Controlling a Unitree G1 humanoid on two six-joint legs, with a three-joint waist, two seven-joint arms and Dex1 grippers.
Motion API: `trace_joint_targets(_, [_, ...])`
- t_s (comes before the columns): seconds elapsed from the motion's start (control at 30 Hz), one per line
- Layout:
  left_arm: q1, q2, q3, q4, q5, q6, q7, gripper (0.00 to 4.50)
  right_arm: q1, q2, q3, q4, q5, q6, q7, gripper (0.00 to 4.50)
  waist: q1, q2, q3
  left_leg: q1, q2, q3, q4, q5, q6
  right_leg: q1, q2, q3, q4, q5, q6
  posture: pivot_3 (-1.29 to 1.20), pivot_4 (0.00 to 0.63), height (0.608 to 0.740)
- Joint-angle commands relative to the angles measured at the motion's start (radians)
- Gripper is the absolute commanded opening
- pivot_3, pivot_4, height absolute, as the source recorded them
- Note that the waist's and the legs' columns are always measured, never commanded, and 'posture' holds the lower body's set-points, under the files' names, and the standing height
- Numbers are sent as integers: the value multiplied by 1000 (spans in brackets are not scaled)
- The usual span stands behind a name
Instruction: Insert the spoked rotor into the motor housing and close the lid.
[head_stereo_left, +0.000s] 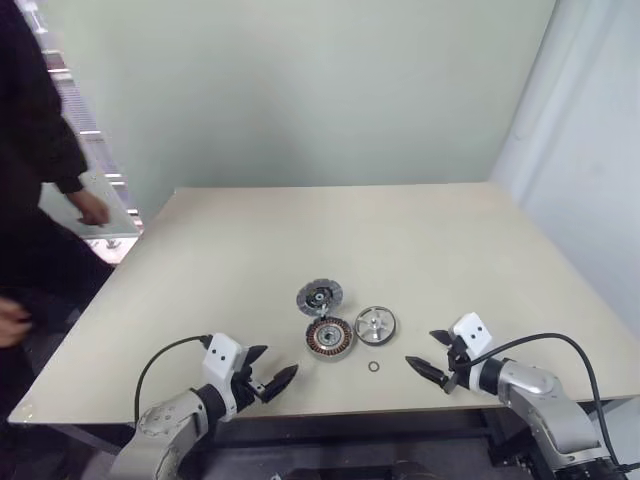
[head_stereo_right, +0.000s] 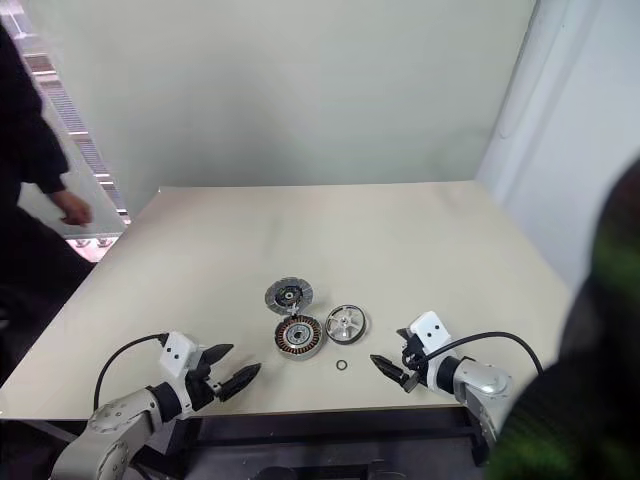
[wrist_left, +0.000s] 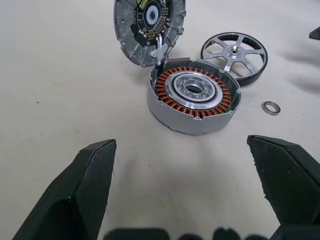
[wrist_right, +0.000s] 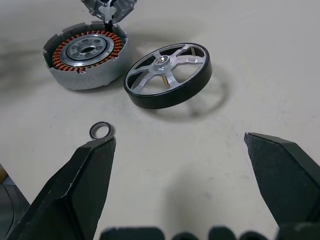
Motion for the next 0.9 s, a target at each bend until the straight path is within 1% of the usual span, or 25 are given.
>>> trace_joint_targets(0.03, [-14, 3, 18, -41, -13, -18, -2, 4490, -26, 2, -30, -37, 24, -21, -4, 4500, 0, 0, 0, 0, 0, 0, 0, 0, 0, 0, 0, 0, 0, 0, 0, 0, 0, 740])
trace_joint_targets(0.23, [-3, -5, 19, -50, -18, -26, 0, 4490, -20, 27, -45, -55, 53, 5, -17, 4500, 0, 0, 0, 0, 0, 0, 0, 0, 0, 0, 0, 0, 0, 0, 0, 0, 0, 740])
trace_joint_targets(0.47, [-26, -22, -9, -74, -17, -10, 2, 4490, -13, 19, -64, -116, 100, 54, -18, 4500, 0, 0, 0, 0, 0, 0, 0, 0, 0, 0, 0, 0, 0, 0, 0, 0, 0, 740])
trace_joint_targets(0.6, [-31, -26, -19, -87, -17, -4, 1, 4490, 5, 38, -77, -133, 108, 15, -35, 4500, 1, 0, 0, 0, 0, 0, 0, 0, 0, 0, 0, 0, 0, 0, 0, 0, 0, 740])
trace_joint_targets(0.7, [-37, -20, -18, -82, -18, 0, -7, 4490, 27, 48, -58, -144, 91, -32, -35, 4500, 0, 0, 0, 0, 0, 0, 0, 0, 0, 0, 0, 0, 0, 0, 0, 0, 0, 740])
trace_joint_targets(0.9, [-42, -21, -23, -75, -16, 0, -10, 4490, 26, 52, -7, -151, 69, -20, -44, 4500, 0, 0, 0, 0, 1, 1, 0, 0, 0, 0, 0, 0, 0, 0, 0, 0, 0, 740])
